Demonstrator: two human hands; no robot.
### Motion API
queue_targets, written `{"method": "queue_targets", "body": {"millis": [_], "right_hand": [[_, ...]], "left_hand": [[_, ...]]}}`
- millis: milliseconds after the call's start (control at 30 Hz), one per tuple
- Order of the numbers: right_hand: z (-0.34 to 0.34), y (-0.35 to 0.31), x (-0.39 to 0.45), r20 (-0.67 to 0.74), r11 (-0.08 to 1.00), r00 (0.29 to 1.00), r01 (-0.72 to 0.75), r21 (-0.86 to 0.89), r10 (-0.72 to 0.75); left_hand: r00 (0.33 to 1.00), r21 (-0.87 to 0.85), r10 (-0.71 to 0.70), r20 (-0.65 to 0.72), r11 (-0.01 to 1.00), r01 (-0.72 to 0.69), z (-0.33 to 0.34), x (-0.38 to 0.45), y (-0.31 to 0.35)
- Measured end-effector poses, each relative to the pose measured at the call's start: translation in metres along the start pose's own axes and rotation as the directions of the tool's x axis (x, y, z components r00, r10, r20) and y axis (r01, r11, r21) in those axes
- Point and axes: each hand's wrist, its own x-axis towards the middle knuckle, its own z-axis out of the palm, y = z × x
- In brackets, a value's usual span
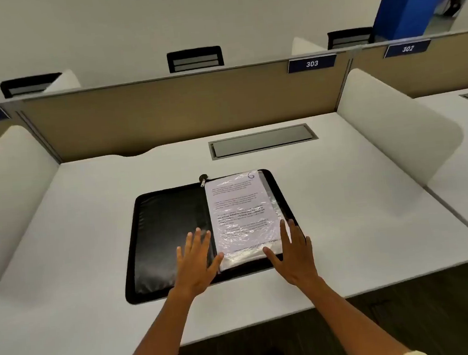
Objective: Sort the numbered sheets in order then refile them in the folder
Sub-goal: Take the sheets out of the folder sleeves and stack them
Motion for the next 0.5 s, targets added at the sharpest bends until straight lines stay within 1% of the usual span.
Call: {"method": "queue_targets", "body": {"millis": [33, 100, 133, 267, 433, 500], "right_hand": [[0.003, 0.005, 0.004, 0.023, 0.999, 1.000, -0.014, 0.029, 0.013], [0.008, 0.014, 0.010, 0.020, 0.999, 1.000, -0.023, 0.027, 0.023], [0.010, 0.017, 0.011, 0.040, 0.999, 0.999, -0.033, 0.033, 0.031], [0.020, 0.025, 0.017, 0.063, 0.995, 0.997, -0.052, 0.081, 0.047], [0.026, 0.030, 0.021, -0.024, 0.981, 0.998, -0.055, 0.185, 0.060], [0.023, 0.028, 0.022, -0.062, 0.966, 0.993, -0.082, 0.246, 0.100]], "left_hand": [[1.000, -0.004, 0.000, 0.013, 1.000, 0.000, 0.004, 0.003, 0.005], [0.999, -0.006, 0.007, 0.034, 1.000, -0.007, 0.011, 0.007, 0.016], [0.999, -0.008, 0.007, 0.054, 1.000, -0.007, 0.014, 0.008, 0.022], [0.992, -0.013, 0.017, 0.123, 1.000, -0.016, 0.030, 0.013, 0.032], [0.983, 0.042, 0.031, 0.182, 0.998, -0.039, 0.044, 0.017, 0.034], [0.977, 0.065, 0.056, 0.204, 0.995, -0.071, 0.044, 0.018, 0.033]]}}
